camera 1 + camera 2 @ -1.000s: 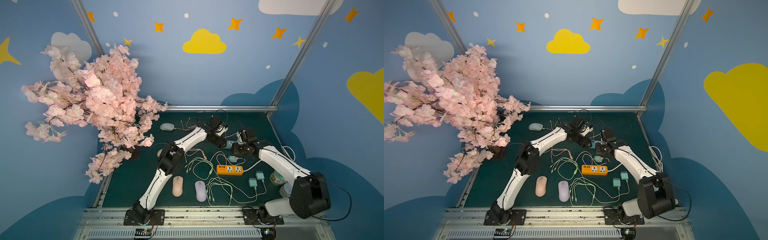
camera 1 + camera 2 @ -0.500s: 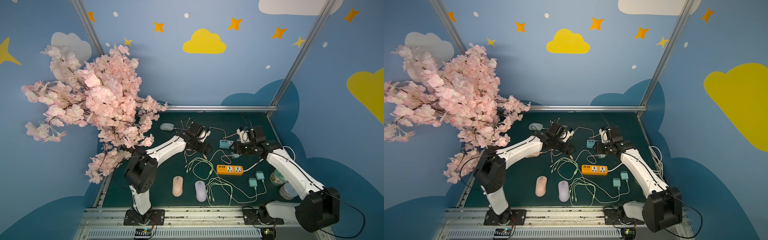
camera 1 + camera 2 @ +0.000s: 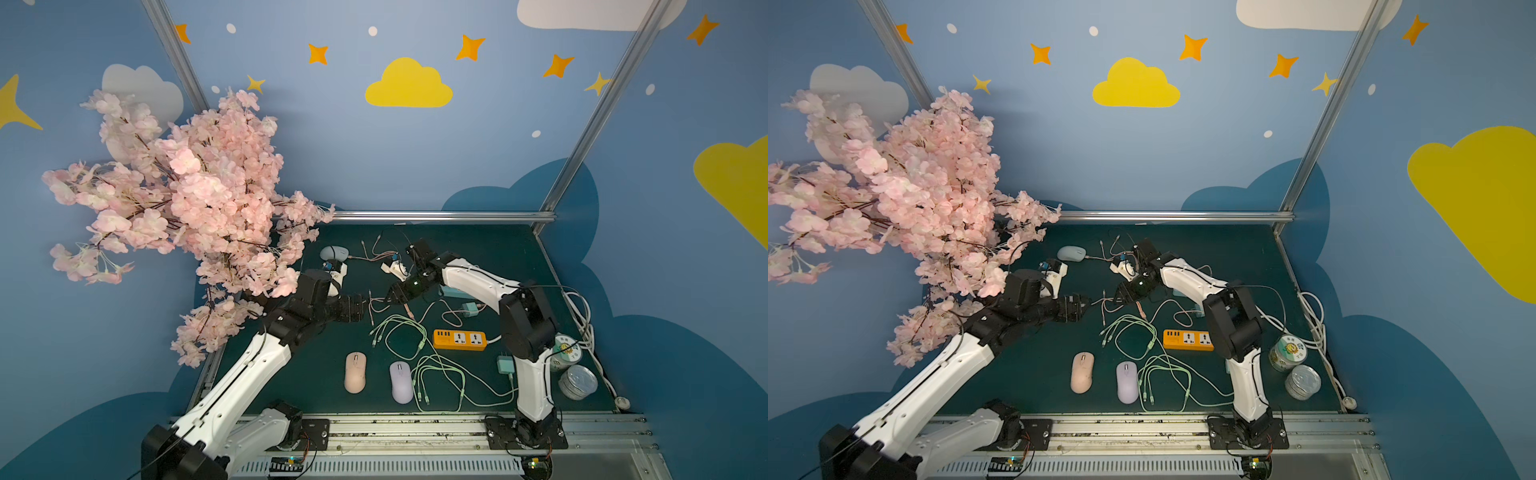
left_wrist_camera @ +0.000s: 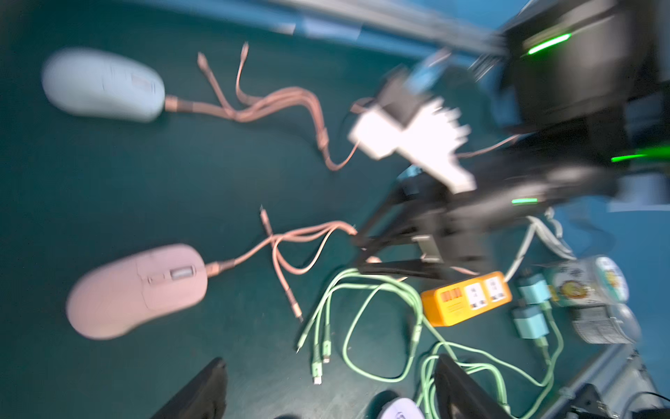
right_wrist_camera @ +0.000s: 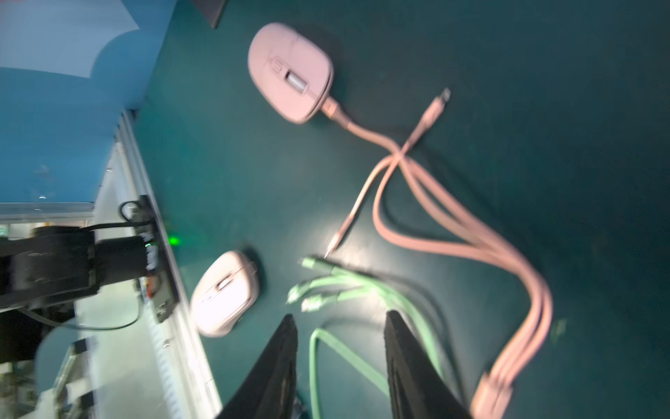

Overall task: Unplug the wireless mouse
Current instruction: Pick up the mouse from the center of the board.

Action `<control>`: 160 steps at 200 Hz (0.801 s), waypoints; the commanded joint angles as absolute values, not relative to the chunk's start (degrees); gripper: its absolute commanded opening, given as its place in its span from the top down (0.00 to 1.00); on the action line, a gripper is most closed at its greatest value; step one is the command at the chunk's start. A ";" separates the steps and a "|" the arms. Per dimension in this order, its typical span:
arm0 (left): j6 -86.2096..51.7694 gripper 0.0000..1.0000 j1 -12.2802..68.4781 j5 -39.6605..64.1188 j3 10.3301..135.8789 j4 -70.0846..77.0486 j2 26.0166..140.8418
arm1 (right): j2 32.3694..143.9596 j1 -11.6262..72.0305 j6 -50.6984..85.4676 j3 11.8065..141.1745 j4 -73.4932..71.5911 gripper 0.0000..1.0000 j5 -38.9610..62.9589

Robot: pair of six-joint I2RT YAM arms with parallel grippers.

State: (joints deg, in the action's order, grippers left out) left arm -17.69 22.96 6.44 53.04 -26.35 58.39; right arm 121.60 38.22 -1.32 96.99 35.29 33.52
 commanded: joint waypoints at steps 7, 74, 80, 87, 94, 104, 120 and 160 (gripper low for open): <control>-8.71 0.11 21.44 6.48 55.34 -33.29 56.19 | 129.42 39.65 -11.76 108.37 44.30 0.58 34.02; -8.09 0.13 19.40 11.96 49.23 -27.79 50.62 | 148.17 43.62 -22.05 133.50 59.97 0.57 27.15; -7.96 0.13 19.50 12.28 49.47 -28.30 50.62 | 148.70 44.17 -22.34 133.85 60.38 0.59 26.31; -7.63 0.13 19.50 12.68 49.34 -28.64 50.45 | 148.72 44.75 -22.84 133.58 60.65 0.62 25.47; -7.30 0.13 19.48 12.54 48.81 -28.50 50.08 | 148.55 45.43 -23.19 132.78 60.72 0.68 24.26; -7.21 0.13 19.35 11.81 47.88 -27.82 49.74 | 147.66 46.24 -22.80 130.68 60.00 0.81 22.28; -7.21 0.12 18.99 12.56 47.99 -26.84 50.06 | 144.96 46.84 -21.58 125.85 57.89 0.97 20.80; -5.94 0.12 18.76 13.80 48.94 -25.19 52.10 | 133.23 46.73 -18.58 112.28 50.37 1.00 19.83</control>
